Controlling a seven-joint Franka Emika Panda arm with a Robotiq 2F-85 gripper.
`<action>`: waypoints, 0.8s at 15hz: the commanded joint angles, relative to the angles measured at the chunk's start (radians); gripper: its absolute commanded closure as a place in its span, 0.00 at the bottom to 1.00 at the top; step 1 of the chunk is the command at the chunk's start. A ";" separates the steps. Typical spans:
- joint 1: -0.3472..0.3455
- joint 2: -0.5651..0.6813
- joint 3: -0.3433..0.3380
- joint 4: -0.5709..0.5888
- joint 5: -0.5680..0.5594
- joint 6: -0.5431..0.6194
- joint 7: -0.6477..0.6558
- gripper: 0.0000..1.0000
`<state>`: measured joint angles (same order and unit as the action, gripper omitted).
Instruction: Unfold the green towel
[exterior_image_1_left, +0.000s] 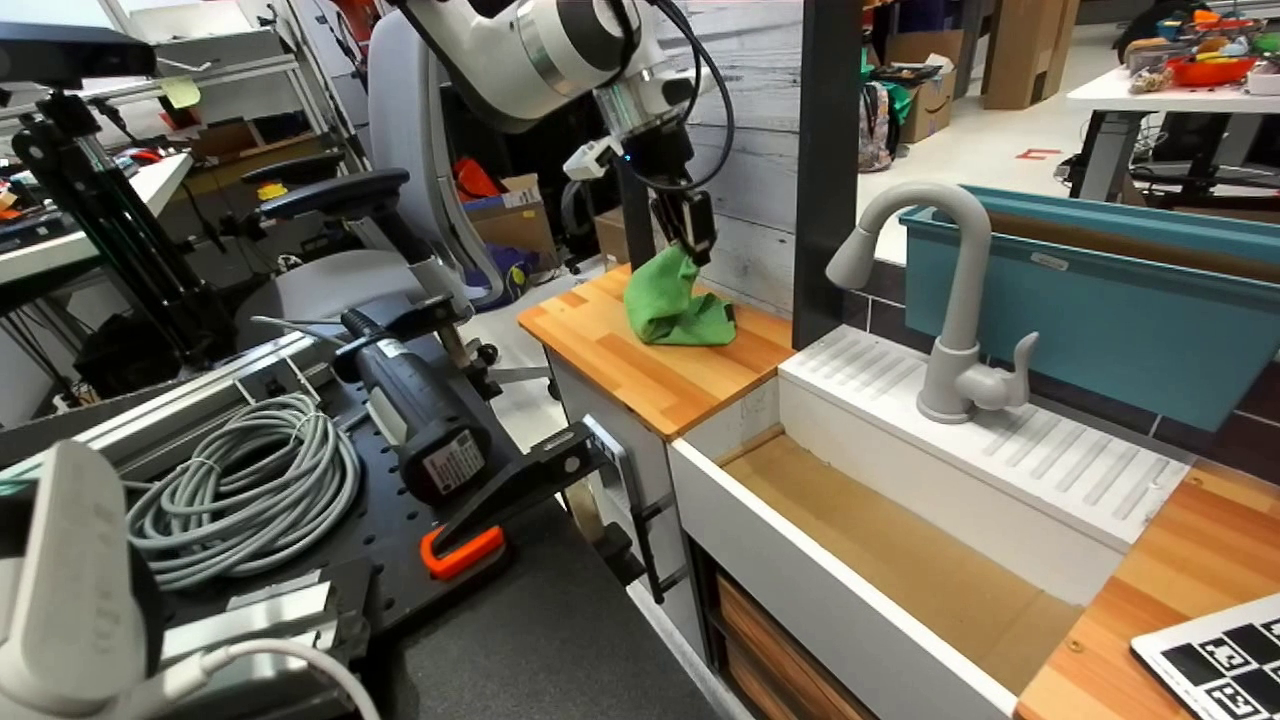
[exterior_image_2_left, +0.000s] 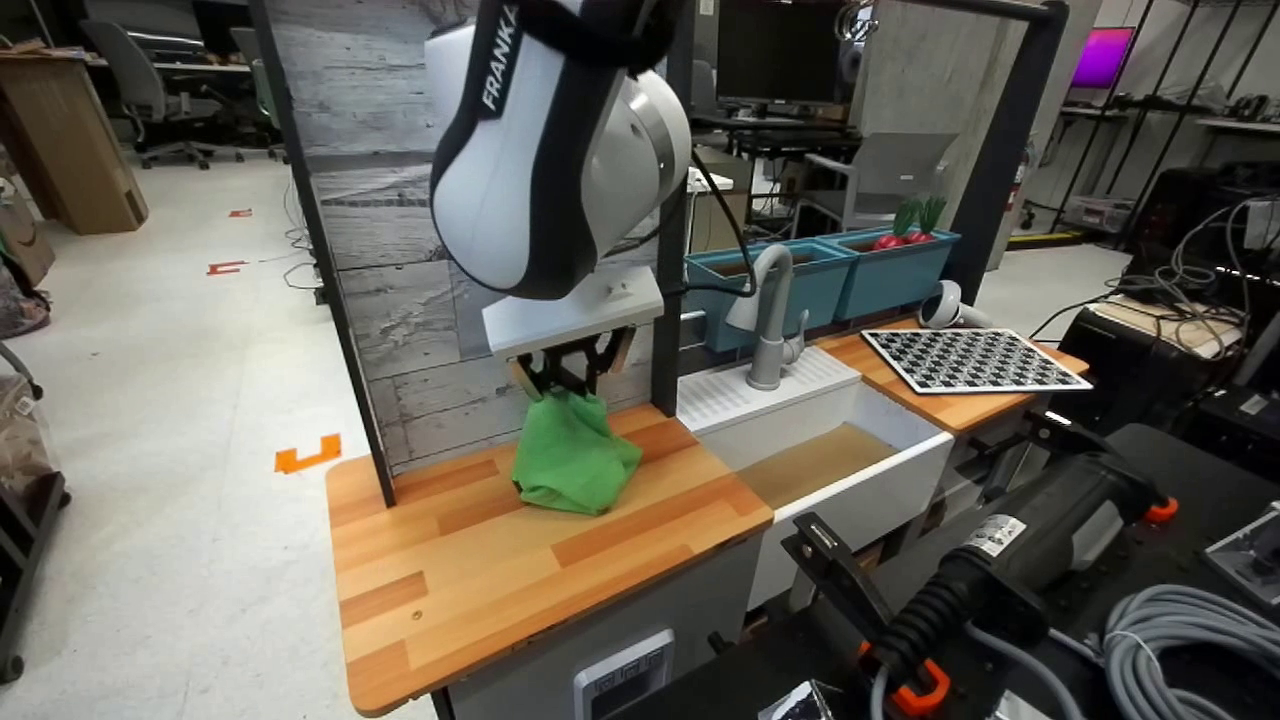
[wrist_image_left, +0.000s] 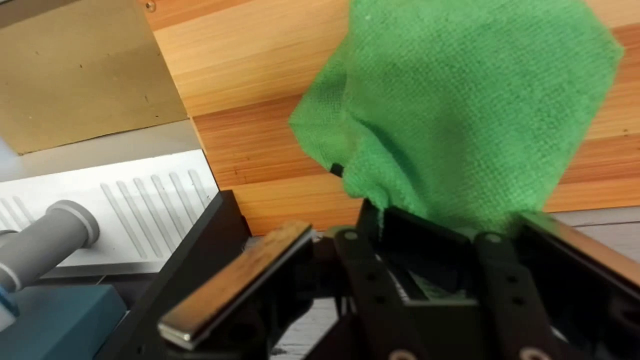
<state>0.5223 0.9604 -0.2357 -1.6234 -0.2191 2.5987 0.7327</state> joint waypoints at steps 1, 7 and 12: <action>0.085 -0.110 -0.036 -0.141 -0.074 0.015 0.044 0.98; 0.176 -0.102 -0.021 -0.171 -0.170 -0.057 0.028 0.98; 0.206 -0.082 0.017 -0.171 -0.204 -0.087 -0.022 0.98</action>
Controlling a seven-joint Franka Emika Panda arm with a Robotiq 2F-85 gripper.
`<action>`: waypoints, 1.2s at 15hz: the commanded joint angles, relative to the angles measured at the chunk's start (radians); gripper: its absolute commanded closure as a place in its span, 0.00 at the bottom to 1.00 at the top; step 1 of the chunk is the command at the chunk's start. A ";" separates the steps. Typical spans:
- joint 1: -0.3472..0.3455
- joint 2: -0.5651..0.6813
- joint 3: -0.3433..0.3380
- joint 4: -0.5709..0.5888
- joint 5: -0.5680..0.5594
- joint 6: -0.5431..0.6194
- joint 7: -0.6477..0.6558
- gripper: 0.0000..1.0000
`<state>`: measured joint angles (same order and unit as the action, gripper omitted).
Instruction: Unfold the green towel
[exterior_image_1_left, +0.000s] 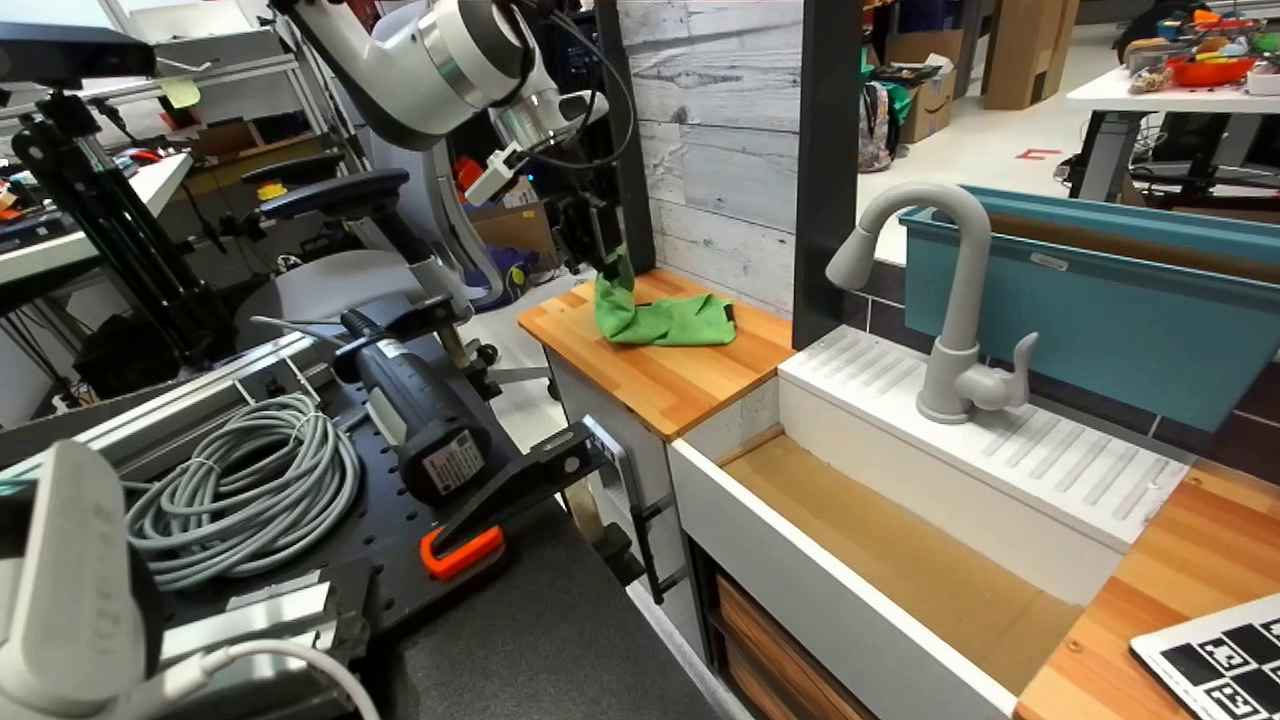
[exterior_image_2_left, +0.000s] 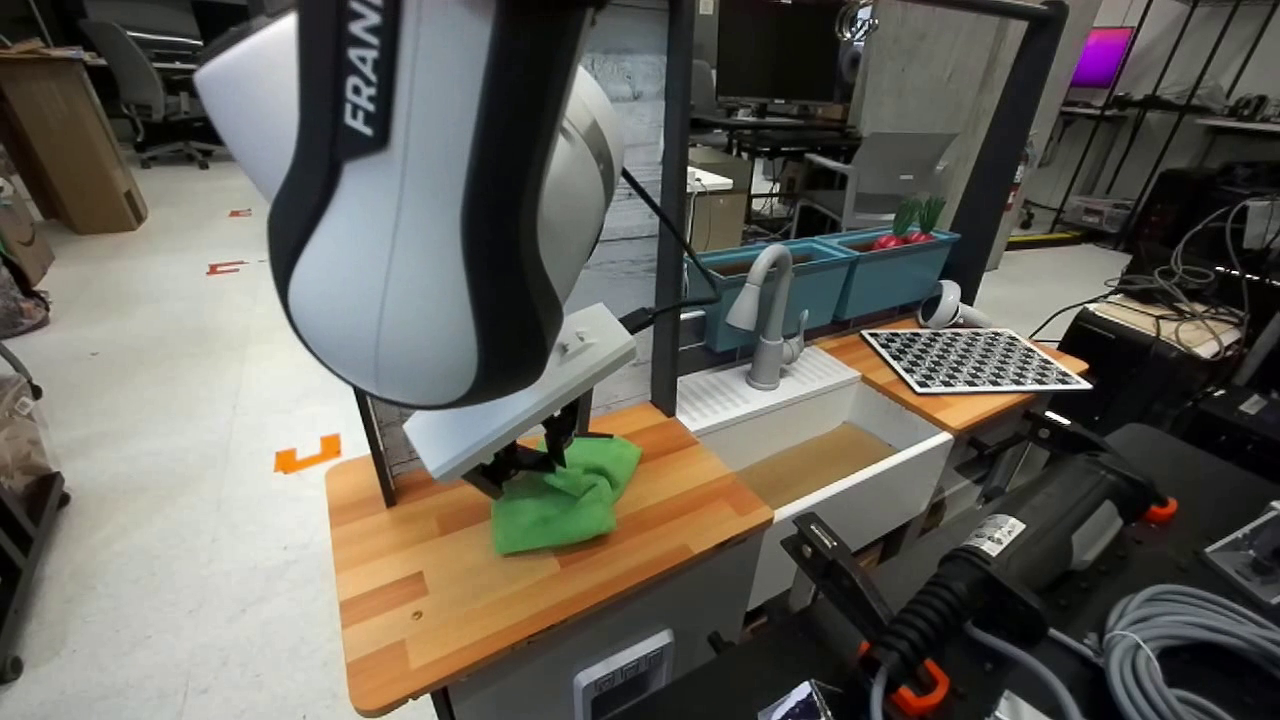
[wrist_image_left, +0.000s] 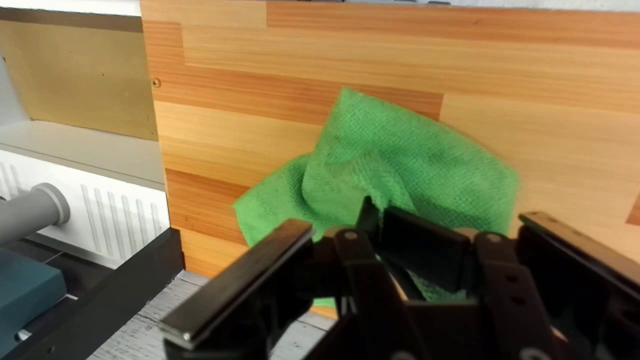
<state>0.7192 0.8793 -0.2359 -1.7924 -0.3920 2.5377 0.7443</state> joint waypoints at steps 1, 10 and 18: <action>0.015 0.003 0.022 -0.003 -0.036 -0.023 -0.042 0.98; 0.017 0.078 0.086 0.010 -0.032 -0.104 -0.241 0.98; 0.003 0.116 0.099 0.041 -0.025 -0.177 -0.358 0.65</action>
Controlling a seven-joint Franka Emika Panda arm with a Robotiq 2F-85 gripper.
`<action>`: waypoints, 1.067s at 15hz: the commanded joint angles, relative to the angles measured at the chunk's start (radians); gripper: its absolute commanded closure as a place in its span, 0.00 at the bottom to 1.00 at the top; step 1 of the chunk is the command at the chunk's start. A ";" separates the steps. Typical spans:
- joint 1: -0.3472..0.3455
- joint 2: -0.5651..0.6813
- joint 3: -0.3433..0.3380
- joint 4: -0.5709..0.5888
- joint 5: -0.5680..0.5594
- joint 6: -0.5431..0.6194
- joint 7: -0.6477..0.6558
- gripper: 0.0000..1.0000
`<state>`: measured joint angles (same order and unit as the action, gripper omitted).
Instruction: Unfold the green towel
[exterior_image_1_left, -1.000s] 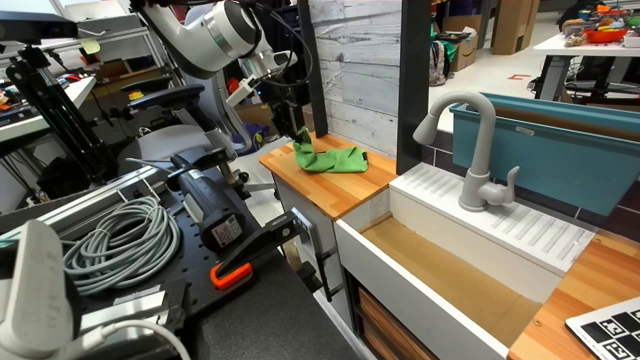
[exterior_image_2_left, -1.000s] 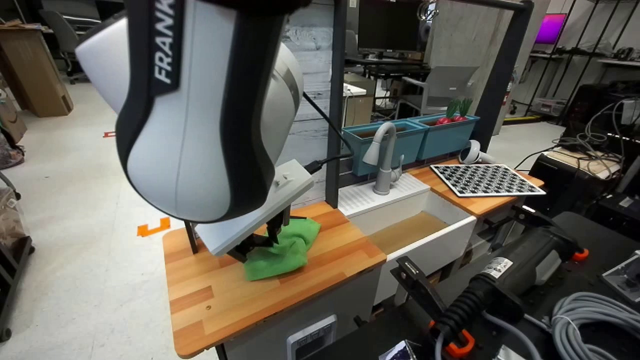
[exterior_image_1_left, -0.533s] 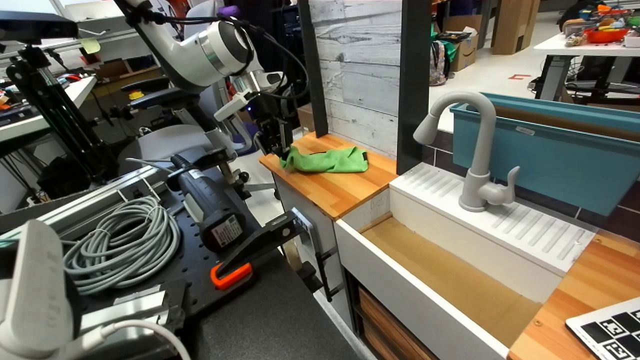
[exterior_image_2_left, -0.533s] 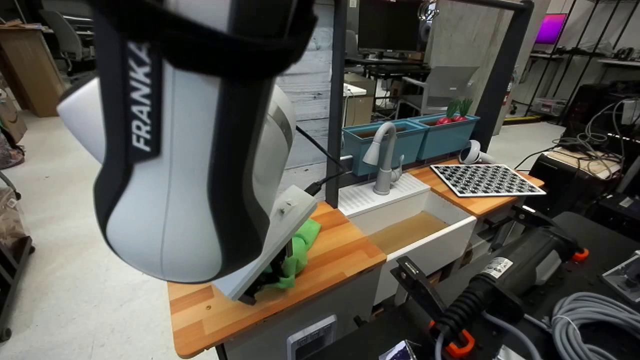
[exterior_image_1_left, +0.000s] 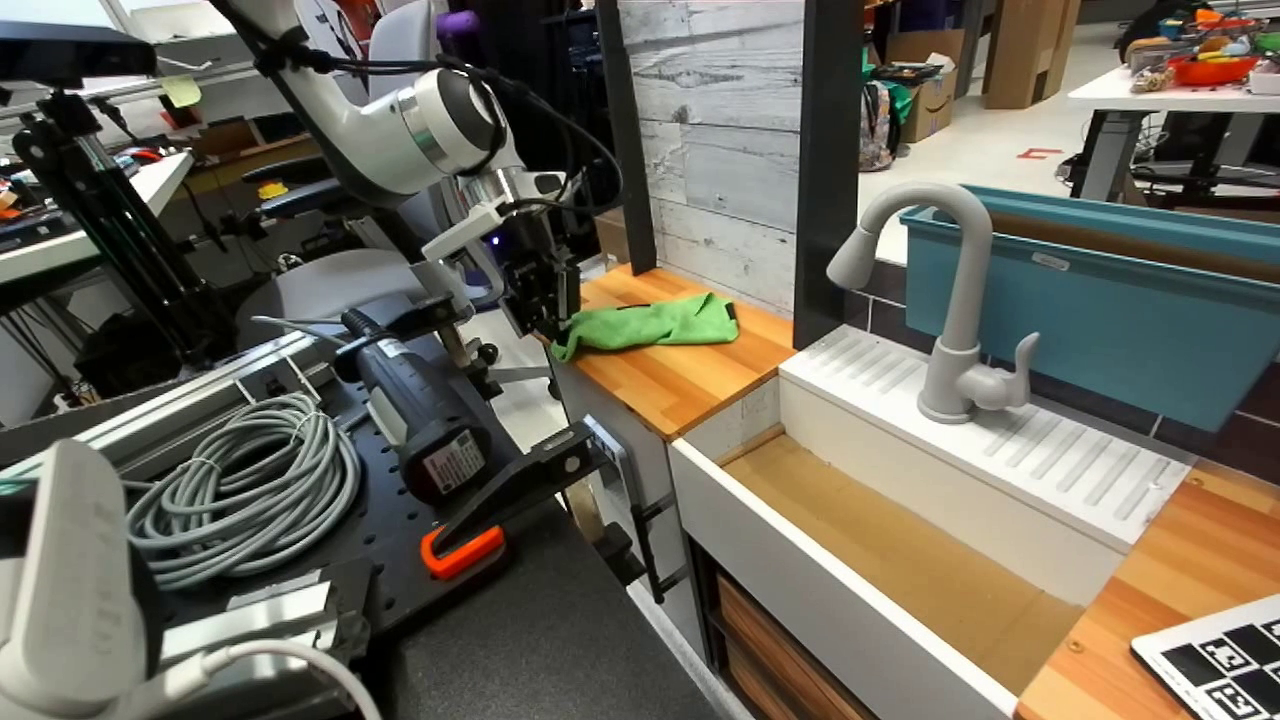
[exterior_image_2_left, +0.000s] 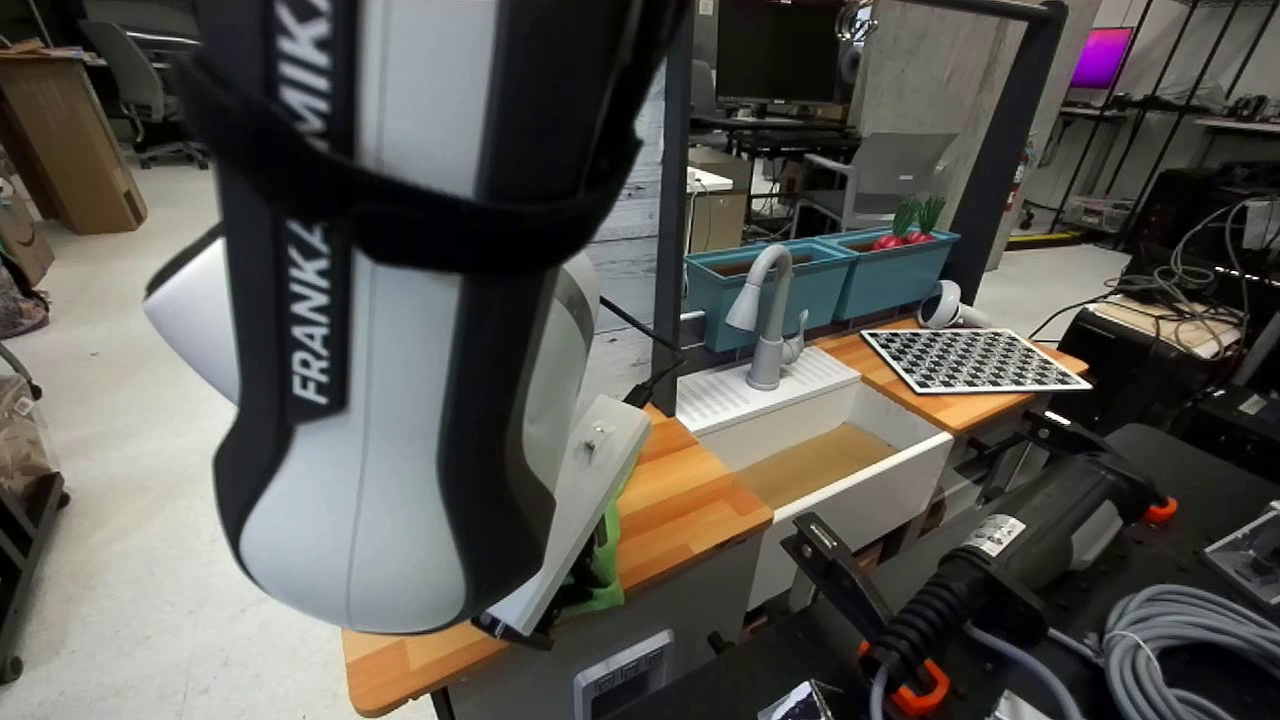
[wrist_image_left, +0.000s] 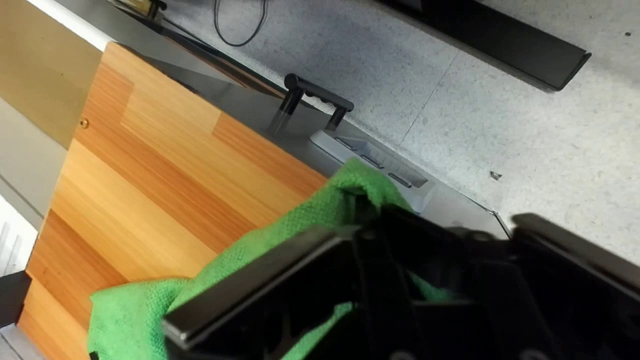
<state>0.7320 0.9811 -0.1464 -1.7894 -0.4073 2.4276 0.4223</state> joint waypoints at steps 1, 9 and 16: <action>-0.014 0.013 0.013 0.043 -0.009 -0.086 -0.045 0.60; -0.014 -0.064 0.007 0.019 -0.019 -0.104 -0.029 0.02; 0.003 -0.190 -0.007 -0.065 -0.044 -0.054 0.037 0.00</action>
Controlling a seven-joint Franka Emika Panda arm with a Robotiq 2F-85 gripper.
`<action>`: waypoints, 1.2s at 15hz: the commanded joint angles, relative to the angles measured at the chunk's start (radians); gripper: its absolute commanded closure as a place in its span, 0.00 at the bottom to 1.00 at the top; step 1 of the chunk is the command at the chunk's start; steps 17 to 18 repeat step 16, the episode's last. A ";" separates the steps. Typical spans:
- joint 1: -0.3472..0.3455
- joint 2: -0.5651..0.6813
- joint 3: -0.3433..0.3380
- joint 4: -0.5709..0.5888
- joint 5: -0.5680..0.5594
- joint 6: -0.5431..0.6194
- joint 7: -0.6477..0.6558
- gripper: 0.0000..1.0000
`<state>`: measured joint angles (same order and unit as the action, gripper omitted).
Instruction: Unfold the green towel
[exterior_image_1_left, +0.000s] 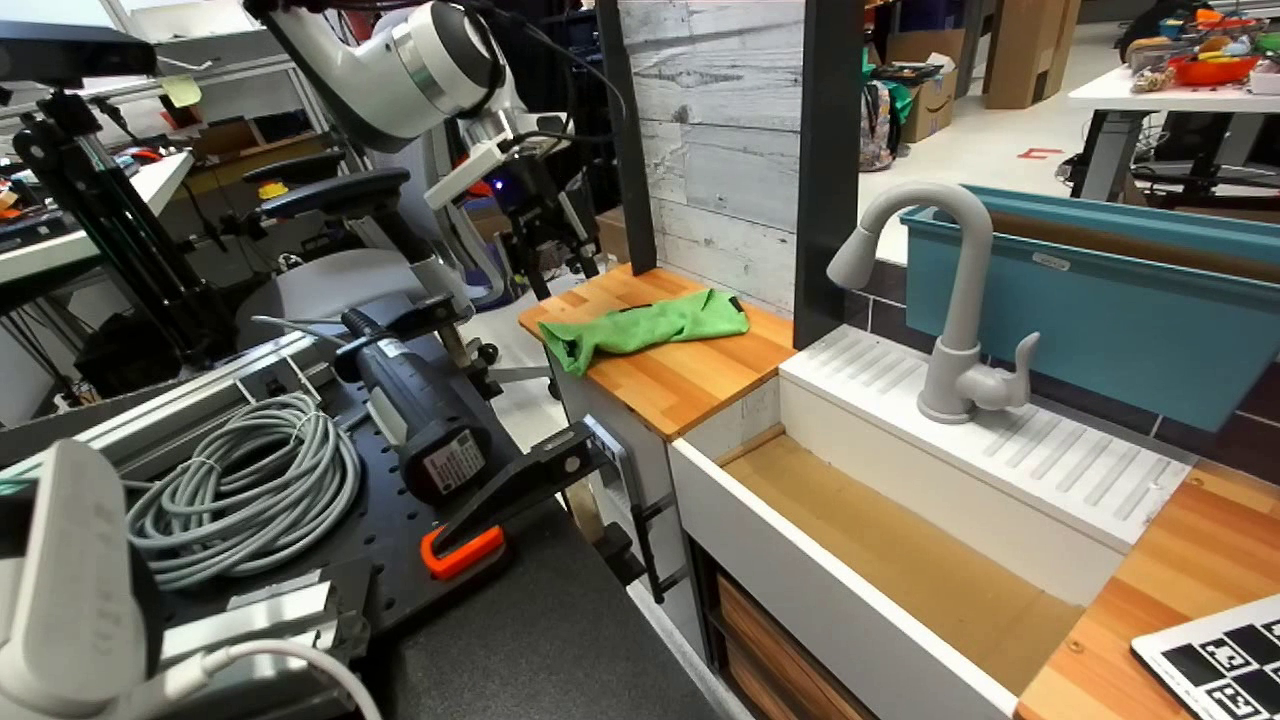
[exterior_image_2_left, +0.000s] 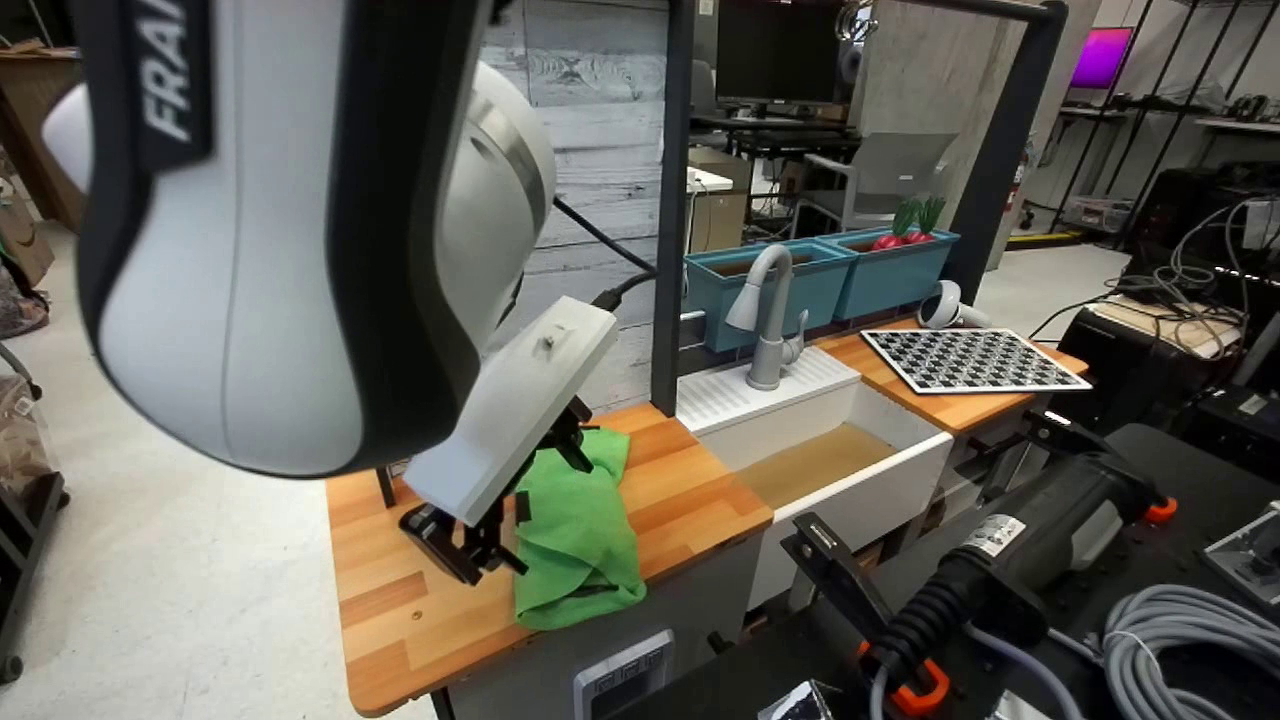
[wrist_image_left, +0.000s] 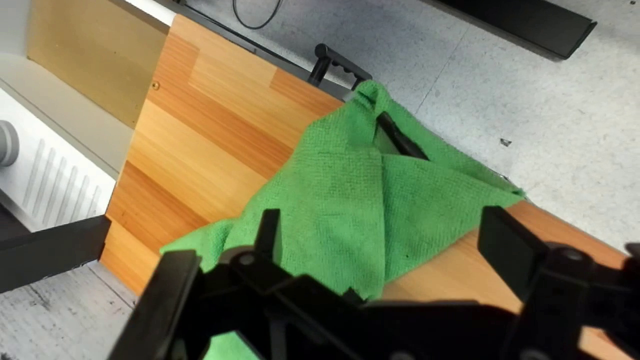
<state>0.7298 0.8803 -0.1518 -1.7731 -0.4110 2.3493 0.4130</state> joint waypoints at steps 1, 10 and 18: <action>0.004 -0.114 0.000 -0.100 -0.042 0.033 0.057 0.00; -0.020 -0.138 0.020 -0.088 -0.054 0.008 0.081 0.00; -0.020 -0.138 0.020 -0.089 -0.055 0.008 0.081 0.00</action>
